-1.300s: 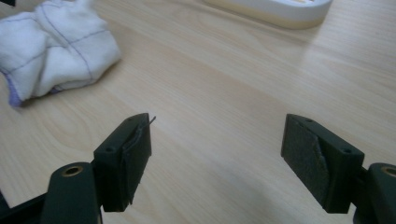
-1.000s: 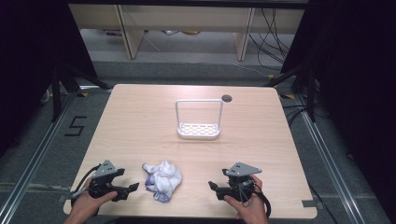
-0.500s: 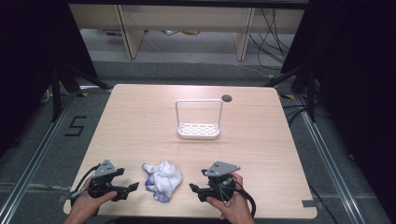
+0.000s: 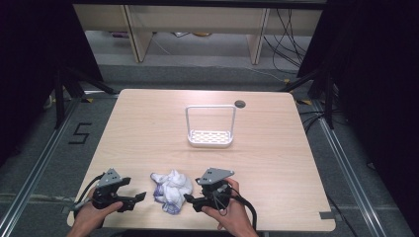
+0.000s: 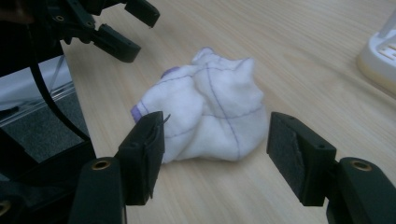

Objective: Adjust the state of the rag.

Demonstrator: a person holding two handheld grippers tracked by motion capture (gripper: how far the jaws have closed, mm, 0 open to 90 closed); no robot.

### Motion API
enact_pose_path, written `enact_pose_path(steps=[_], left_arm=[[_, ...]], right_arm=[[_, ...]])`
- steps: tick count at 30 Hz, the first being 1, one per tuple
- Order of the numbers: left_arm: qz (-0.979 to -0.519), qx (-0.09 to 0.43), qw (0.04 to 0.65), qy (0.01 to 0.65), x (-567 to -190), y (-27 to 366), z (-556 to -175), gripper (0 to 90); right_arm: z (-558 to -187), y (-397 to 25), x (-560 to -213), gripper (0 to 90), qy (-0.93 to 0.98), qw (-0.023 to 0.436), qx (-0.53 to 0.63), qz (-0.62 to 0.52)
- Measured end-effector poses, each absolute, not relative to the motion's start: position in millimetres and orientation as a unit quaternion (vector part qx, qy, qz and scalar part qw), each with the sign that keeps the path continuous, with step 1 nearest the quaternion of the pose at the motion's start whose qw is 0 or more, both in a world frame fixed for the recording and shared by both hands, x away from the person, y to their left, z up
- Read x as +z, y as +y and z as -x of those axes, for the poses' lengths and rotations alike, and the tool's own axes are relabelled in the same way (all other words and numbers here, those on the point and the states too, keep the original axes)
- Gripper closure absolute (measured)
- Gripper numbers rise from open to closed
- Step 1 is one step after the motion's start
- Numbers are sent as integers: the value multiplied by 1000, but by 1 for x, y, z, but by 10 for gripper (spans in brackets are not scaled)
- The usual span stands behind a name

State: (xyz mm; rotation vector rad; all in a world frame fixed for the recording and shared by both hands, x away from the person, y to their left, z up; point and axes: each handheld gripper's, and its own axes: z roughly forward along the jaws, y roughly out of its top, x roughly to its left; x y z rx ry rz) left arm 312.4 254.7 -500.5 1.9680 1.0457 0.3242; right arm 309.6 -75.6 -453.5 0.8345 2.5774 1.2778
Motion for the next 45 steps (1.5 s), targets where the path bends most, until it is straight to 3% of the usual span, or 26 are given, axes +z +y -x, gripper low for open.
enact_pose_path(steps=[10,17,19,25,30,39,45], left_arm=[[-788,130,428,424,-498,257,-313,154],[-788,131,428,422,-499,257,-313,154],[-788,130,428,423,-499,257,-313,154],[-789,127,431,419,-498,258,-313,154],[-800,122,425,405,-499,255,-312,179],[-812,105,425,386,-503,243,-309,258],[-808,48,440,390,-505,231,-307,315]], right_arm=[[-306,-32,-458,437,882,58,412,-219],[-304,-8,-469,487,894,74,390,-210],[-305,-4,-472,543,898,88,377,-207],[-311,-11,-465,830,897,116,384,-188],[-315,-32,-448,847,884,122,401,-205],[-324,-61,-452,847,867,108,420,-246],[-326,-65,-451,846,861,102,427,-258]])
